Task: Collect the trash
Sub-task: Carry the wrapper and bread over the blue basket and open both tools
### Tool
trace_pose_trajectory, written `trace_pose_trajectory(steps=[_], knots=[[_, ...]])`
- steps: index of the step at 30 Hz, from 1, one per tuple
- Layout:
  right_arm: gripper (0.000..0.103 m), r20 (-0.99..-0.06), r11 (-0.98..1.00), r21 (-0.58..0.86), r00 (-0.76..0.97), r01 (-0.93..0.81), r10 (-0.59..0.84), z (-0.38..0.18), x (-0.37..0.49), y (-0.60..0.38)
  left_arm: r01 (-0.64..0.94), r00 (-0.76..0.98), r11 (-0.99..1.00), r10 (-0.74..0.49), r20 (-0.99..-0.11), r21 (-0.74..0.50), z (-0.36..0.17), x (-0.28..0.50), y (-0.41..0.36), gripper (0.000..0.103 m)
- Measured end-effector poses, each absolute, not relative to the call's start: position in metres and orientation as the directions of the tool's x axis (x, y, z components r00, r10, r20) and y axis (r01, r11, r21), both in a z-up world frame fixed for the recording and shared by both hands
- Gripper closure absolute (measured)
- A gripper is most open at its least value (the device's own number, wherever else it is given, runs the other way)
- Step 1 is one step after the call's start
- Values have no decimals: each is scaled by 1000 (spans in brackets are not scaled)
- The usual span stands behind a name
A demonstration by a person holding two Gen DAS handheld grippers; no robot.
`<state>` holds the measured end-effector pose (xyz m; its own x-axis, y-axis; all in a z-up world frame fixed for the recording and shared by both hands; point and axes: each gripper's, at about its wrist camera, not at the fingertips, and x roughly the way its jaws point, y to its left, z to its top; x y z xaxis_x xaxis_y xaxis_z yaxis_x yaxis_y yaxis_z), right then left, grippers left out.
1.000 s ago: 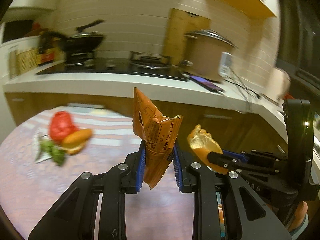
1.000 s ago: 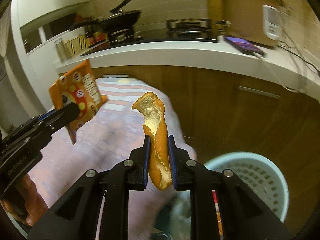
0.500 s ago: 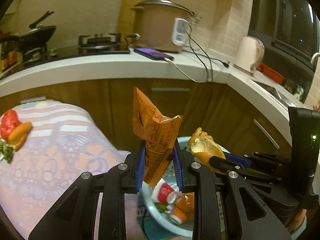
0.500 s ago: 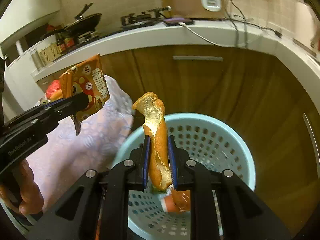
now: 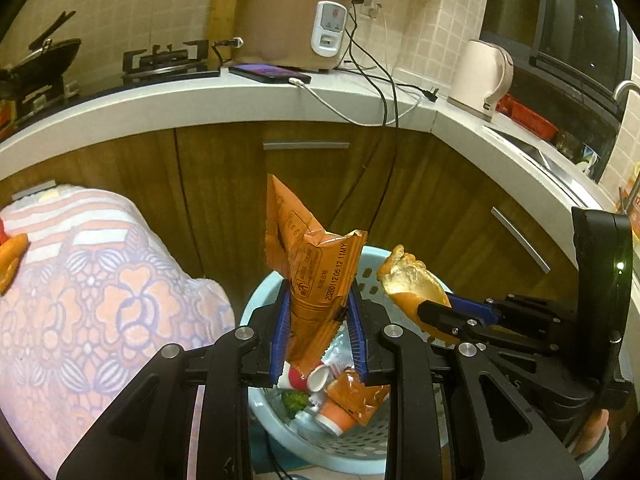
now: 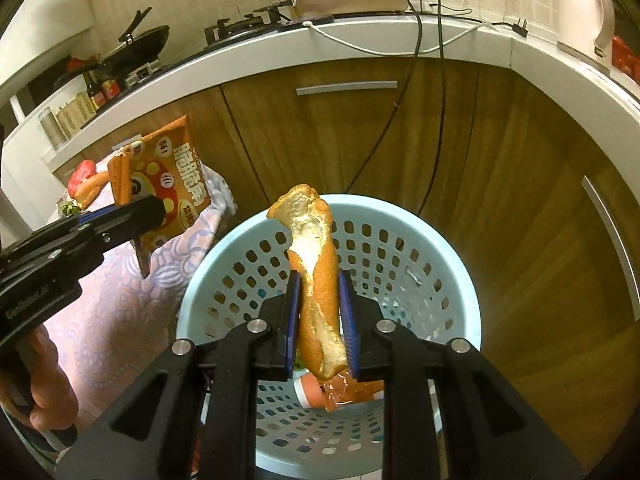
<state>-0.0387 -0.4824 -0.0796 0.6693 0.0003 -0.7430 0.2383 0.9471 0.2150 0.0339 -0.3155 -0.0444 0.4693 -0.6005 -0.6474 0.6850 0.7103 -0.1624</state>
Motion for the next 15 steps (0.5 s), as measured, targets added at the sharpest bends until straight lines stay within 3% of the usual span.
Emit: trace_pose_trajectory(steps=[6,15], knots=[[79,-765,942,214,644,258,-3,-87,-37,-484,687,443,706,-594,-671,-172,-52,34,-316,62],[77,-749,945,206,662,254,-15,-77,-34,-480,658,449,721,-607,-655,-217,-46,44,-293,55]])
